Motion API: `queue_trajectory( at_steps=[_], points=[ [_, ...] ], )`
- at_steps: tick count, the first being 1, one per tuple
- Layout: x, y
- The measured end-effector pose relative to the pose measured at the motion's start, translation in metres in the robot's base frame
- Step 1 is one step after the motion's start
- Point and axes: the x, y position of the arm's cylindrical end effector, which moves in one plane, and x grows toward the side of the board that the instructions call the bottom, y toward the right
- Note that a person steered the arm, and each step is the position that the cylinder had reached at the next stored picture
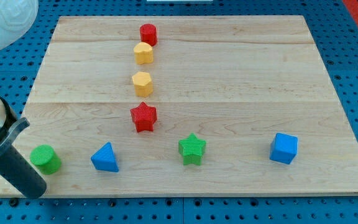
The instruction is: Move the blue cube diagonally top right to the green star
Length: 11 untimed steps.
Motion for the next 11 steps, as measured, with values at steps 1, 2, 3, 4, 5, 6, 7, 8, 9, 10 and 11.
queue_trajectory(
  at_steps=[1,2,3,4,5,6,7,8,9,10,11],
  points=[
    [0.000,0.002],
    [-0.005,0.068],
    [-0.008,0.155],
    [-0.024,0.259],
    [-0.033,0.354],
    [-0.024,0.393],
    [-0.051,0.401],
    [-0.079,0.368],
    [-0.073,0.370],
    [-0.034,0.394],
    [-0.075,0.396]
  ],
)
